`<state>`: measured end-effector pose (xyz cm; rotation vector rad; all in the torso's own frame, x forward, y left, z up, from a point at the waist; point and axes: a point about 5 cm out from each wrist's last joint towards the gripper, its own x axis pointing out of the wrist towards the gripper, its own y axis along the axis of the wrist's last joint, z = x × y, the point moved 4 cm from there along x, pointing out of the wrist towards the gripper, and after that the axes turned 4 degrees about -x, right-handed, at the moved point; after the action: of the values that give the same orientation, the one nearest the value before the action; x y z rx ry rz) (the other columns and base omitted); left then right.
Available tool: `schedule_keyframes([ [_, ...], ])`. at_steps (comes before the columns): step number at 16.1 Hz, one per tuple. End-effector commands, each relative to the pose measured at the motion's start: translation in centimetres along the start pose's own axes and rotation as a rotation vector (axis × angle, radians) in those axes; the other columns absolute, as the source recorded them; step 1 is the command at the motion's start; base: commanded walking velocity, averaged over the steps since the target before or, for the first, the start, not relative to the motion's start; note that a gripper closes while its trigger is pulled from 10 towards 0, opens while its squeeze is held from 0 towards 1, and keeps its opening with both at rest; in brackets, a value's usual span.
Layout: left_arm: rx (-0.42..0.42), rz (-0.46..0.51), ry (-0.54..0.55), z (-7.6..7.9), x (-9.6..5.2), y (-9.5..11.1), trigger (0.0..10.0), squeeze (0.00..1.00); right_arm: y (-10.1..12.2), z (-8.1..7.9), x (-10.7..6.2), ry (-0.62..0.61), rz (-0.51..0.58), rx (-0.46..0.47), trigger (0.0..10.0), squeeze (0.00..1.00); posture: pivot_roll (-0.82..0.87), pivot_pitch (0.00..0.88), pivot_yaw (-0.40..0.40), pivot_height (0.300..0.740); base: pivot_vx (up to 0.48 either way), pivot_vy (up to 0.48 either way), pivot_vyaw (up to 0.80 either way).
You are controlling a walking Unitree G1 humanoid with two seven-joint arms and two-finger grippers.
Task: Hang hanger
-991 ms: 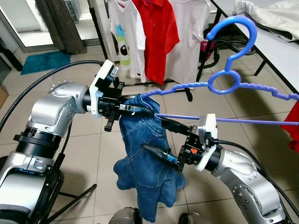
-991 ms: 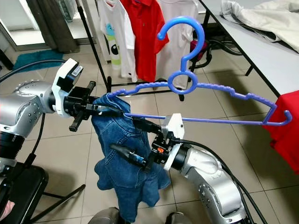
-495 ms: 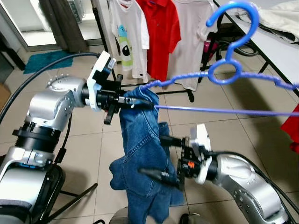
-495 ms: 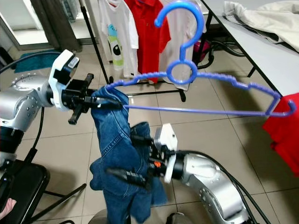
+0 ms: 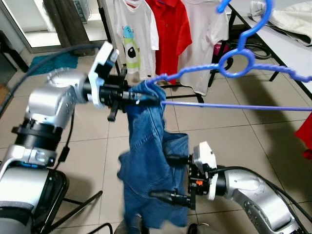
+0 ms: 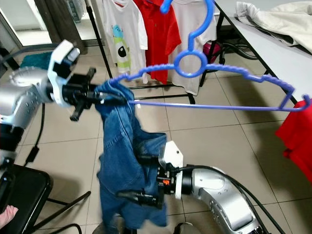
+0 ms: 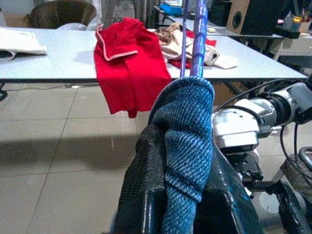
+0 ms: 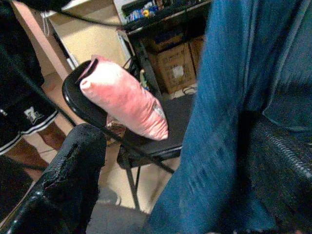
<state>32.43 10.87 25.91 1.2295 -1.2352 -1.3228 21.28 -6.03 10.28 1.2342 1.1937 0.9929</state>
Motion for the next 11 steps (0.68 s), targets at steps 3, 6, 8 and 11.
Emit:
schedule_keyframes([
  [3,0.110,0.033,0.036,-0.2,-1.3,2.8,0.0,0.00,-2.6,-0.8,-0.5,0.033,-0.081,0.069,5.1,0.00,0.06,0.096,0.087,0.740,0.000,0.000,0.00],
  [6,0.124,0.024,0.058,-0.5,-2.0,3.2,0.0,0.00,-3.7,-0.8,-1.1,0.036,-0.111,0.088,4.9,0.00,0.07,0.093,0.084,0.740,0.000,0.000,0.00],
  [8,0.134,0.014,0.082,-0.9,-2.7,3.4,0.0,0.00,-4.4,-0.8,-1.8,0.035,-0.134,0.103,4.1,0.00,0.06,0.092,0.080,0.740,0.000,0.000,0.00],
  [11,0.138,0.011,0.093,-1.0,-2.9,3.4,0.0,0.00,-4.7,-0.3,-2.4,-0.002,-0.141,0.100,3.3,0.00,0.06,0.090,0.080,0.740,0.000,0.000,0.00],
])
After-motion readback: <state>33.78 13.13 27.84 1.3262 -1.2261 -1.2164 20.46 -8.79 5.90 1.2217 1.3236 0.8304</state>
